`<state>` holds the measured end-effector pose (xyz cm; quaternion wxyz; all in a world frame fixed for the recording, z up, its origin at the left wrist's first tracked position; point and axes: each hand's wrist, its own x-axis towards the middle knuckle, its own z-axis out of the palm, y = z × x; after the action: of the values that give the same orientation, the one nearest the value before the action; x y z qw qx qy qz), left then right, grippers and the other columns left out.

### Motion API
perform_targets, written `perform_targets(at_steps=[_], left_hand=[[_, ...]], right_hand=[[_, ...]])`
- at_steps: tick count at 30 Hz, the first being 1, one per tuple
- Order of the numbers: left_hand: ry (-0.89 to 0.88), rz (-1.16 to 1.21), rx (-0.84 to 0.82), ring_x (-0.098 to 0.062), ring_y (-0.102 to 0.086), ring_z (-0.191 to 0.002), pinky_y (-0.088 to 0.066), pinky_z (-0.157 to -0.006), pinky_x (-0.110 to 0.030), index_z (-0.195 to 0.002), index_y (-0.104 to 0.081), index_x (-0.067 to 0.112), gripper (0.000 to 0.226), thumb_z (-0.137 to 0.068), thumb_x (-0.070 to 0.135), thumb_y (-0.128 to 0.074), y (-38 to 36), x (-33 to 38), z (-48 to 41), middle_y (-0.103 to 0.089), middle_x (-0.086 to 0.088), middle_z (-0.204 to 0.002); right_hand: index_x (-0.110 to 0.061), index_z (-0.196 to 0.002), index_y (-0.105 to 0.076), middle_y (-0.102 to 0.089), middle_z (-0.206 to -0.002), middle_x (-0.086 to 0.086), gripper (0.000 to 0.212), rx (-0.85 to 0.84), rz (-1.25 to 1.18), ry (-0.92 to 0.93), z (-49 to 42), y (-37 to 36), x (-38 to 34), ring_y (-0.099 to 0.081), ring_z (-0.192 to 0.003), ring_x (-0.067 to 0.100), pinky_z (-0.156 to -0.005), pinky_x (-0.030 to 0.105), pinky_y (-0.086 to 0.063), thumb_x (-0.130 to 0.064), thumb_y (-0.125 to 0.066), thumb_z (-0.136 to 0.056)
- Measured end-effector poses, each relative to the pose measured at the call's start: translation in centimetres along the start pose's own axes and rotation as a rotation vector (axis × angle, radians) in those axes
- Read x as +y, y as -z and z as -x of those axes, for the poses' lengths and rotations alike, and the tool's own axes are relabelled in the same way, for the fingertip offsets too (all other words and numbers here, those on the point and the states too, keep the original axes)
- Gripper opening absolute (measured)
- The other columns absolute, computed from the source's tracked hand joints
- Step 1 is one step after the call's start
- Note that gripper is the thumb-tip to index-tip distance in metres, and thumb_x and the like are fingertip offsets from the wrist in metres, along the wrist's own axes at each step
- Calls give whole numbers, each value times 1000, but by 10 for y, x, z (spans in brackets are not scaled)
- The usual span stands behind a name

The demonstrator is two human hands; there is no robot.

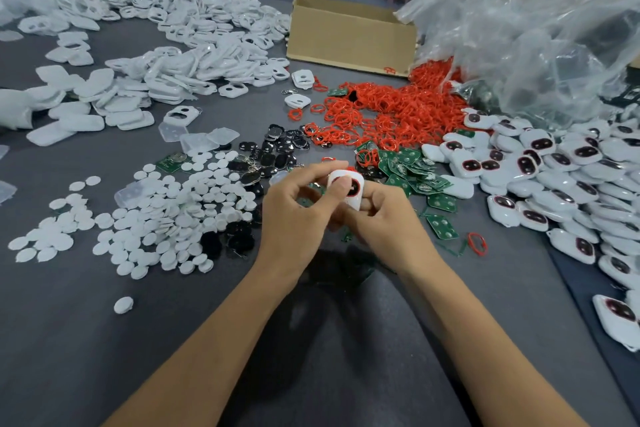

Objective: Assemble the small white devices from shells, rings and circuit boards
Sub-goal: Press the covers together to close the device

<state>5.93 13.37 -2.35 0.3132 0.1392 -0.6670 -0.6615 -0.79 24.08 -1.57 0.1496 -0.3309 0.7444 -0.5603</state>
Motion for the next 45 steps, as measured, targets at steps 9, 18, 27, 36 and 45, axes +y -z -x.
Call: perform_targets(at_steps=[9, 18, 27, 36, 45], left_hand=[[120, 162, -31, -15, -63, -76, -47, -67, -29, -84, -79, 23, 19, -85, 6, -68, 3, 5, 1, -74, 3, -80], [126, 161, -23, -17, -67, -77, -53, -62, -22, -87, -78, 16, 15, -85, 5, -69, 4, 4, 1, -75, -6, -86], [155, 172, -23, -11, -60, -65, -48, -54, -16, -87, -79, 19, 18, -89, 8, -65, 2, 8, 2, -71, -7, -76], [191, 155, 6, -16, -64, -72, -48, -59, -25, -80, -78, 19, 26, -94, 11, -57, 2, 10, 2, -74, -1, -79], [194, 141, -12, -22, -64, -74, -51, -61, -32, -82, -77, 14, 23, -93, 10, -58, 3, 9, 2, -73, -7, -80]], right_hand=[[-5, -71, -64, -53, -54, 4, 15, -53, -131, -15, 4, 9, -3, -43, -44, 4, -44, 9, -31, 1, -65, -86], [-2, -80, -68, -66, -69, 24, 11, -36, -29, -24, 2, 4, 2, -51, -48, 19, -42, 26, -37, -12, -70, -85], [-3, -79, -68, -65, -62, 17, 8, -26, -72, -39, 3, 4, -1, -51, -43, 8, -41, 18, -39, -9, -70, -85], [0, -77, -68, -67, -62, 13, 17, -32, -120, -91, 4, 7, 0, -49, -43, 12, -37, 18, -35, -16, -72, -84], [-5, -77, -70, -68, -65, 14, 13, -63, -71, -90, 6, 8, -2, -49, -47, 17, -40, 19, -36, -15, -71, -85]])
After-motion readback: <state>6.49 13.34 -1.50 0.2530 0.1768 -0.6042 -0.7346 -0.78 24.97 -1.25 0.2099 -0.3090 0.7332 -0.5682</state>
